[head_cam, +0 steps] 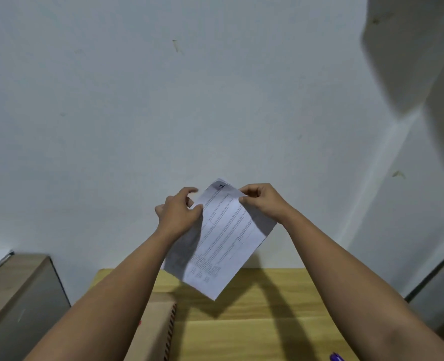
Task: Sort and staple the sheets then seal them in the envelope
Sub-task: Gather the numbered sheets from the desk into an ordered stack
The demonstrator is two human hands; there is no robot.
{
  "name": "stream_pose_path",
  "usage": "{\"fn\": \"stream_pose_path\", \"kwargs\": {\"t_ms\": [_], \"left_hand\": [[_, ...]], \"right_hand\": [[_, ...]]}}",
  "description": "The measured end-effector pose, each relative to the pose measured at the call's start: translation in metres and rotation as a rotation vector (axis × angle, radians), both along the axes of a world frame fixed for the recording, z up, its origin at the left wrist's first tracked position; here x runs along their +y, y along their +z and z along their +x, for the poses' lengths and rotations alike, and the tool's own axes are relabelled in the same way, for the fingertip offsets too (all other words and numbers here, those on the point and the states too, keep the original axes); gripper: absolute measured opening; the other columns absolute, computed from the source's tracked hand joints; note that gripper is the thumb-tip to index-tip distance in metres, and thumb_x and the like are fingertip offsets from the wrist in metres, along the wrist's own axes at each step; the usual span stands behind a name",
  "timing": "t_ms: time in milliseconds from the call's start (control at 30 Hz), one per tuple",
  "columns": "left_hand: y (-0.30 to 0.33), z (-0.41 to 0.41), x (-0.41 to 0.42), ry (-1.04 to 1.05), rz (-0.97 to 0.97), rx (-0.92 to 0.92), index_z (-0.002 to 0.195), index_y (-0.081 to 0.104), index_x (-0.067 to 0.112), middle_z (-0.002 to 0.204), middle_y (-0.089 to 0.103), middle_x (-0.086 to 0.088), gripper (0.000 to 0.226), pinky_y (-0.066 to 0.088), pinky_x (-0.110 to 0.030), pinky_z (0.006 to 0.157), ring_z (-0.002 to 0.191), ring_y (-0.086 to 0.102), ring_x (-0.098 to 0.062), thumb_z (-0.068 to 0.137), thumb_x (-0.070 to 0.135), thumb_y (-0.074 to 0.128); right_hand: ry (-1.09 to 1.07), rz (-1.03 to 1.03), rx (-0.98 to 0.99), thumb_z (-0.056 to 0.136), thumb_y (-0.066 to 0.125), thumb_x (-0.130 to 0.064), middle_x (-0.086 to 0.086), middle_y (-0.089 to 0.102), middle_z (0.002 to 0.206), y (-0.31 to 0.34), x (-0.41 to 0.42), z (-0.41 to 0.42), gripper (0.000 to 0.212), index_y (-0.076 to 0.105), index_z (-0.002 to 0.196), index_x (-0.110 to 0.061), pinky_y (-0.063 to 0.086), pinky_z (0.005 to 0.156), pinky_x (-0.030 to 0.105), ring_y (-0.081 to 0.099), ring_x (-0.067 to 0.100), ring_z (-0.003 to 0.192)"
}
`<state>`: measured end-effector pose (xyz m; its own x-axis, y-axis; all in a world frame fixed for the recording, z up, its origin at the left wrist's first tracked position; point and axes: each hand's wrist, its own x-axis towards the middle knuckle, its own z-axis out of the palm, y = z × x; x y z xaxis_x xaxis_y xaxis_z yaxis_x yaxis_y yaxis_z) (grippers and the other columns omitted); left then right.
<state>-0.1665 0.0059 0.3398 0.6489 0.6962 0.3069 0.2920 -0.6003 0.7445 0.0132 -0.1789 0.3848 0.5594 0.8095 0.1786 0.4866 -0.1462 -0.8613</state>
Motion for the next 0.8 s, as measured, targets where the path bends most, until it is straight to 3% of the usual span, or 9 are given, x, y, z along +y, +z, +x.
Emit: {"fn": "stream_pose_path", "kwargs": {"t_ms": [67, 133, 233, 333, 500, 567, 700, 800], "left_hand": [[0.0, 0.001, 0.0, -0.1, -0.094, -0.014, 0.09, 0.069, 0.024, 0.082, 0.07, 0.008, 0.007, 0.038, -0.035, 0.085, 0.08, 0.062, -0.012, 0.091, 0.028, 0.063], [-0.003, 0.004, -0.003, -0.184, -0.176, -0.017, 0.086, 0.066, 0.01, 0.078, 0.065, 0.001, 0.015, 0.043, -0.032, 0.072, 0.071, 0.056, -0.016, 0.095, 0.02, 0.061], [-0.011, 0.013, -0.014, -0.11, -0.132, 0.0, 0.085, 0.057, 0.007, 0.077, 0.058, -0.001, 0.02, 0.039, -0.031, 0.06, 0.068, 0.05, -0.015, 0.102, 0.016, 0.053], [-0.027, 0.028, -0.022, -0.033, -0.172, -0.028, 0.091, 0.056, 0.005, 0.084, 0.06, -0.003, 0.02, 0.042, -0.032, 0.062, 0.075, 0.054, -0.019, 0.104, 0.016, 0.047], [-0.057, 0.061, -0.042, 0.03, -0.435, -0.118, 0.11, 0.059, 0.005, 0.103, 0.063, -0.005, 0.021, 0.051, -0.042, 0.084, 0.092, 0.06, -0.025, 0.105, 0.018, 0.044], [-0.069, 0.078, -0.057, 0.03, -0.547, -0.139, 0.114, 0.058, 0.008, 0.105, 0.063, -0.002, 0.02, 0.049, -0.039, 0.083, 0.093, 0.059, -0.022, 0.103, 0.018, 0.044], [-0.106, 0.11, -0.084, 0.009, -0.659, -0.08, 0.099, 0.05, 0.008, 0.096, 0.056, -0.002, 0.011, 0.041, -0.037, 0.072, 0.085, 0.053, -0.021, 0.097, 0.012, 0.04], [-0.143, 0.124, -0.106, -0.004, -0.696, -0.016, 0.115, 0.057, 0.009, 0.104, 0.061, 0.001, 0.025, 0.047, -0.037, 0.077, 0.093, 0.059, -0.016, 0.097, 0.01, 0.039]], "right_hand": [[0.004, -0.02, -0.018, 0.092, 0.067, -0.002, 0.005, 0.08, 0.103, 0.006, -0.002, 0.001, 0.019, 0.078, 0.106, -0.009, 0.056, 0.079, 0.017, 0.074, 0.008, 0.089], [-0.015, -0.041, -0.025, 0.091, 0.069, -0.005, 0.001, 0.08, 0.099, 0.008, -0.005, 0.001, 0.018, 0.079, 0.105, -0.011, 0.054, 0.079, 0.015, 0.073, 0.007, 0.086], [-0.08, -0.103, -0.008, 0.086, 0.077, -0.016, -0.003, 0.08, 0.092, 0.004, -0.016, 0.01, 0.015, 0.08, 0.1, -0.019, 0.055, 0.08, 0.021, 0.072, 0.007, 0.084], [-0.188, -0.133, 0.096, 0.083, 0.081, -0.02, 0.006, 0.078, 0.101, -0.014, -0.039, 0.028, 0.015, 0.079, 0.097, -0.017, 0.059, 0.082, 0.035, 0.072, 0.017, 0.09], [-0.293, -0.089, 0.379, 0.082, 0.08, -0.023, 0.006, 0.078, 0.111, -0.069, -0.08, 0.047, 0.036, 0.073, 0.116, -0.018, 0.059, 0.097, 0.043, 0.075, 0.024, 0.104], [-0.313, -0.105, 0.402, 0.085, 0.076, -0.019, 0.0, 0.079, 0.111, -0.096, -0.089, 0.052, 0.036, 0.072, 0.12, -0.023, 0.059, 0.095, 0.045, 0.074, 0.024, 0.105], [-0.443, -0.069, 0.431, 0.086, 0.071, -0.006, 0.002, 0.078, 0.11, -0.149, -0.108, 0.063, 0.03, 0.074, 0.113, -0.017, 0.061, 0.091, 0.045, 0.075, 0.023, 0.101], [-0.555, -0.082, 0.435, 0.079, 0.073, -0.005, 0.009, 0.077, 0.105, -0.196, -0.122, 0.074, 0.031, 0.072, 0.11, -0.006, 0.062, 0.086, 0.046, 0.075, 0.028, 0.096]]}}
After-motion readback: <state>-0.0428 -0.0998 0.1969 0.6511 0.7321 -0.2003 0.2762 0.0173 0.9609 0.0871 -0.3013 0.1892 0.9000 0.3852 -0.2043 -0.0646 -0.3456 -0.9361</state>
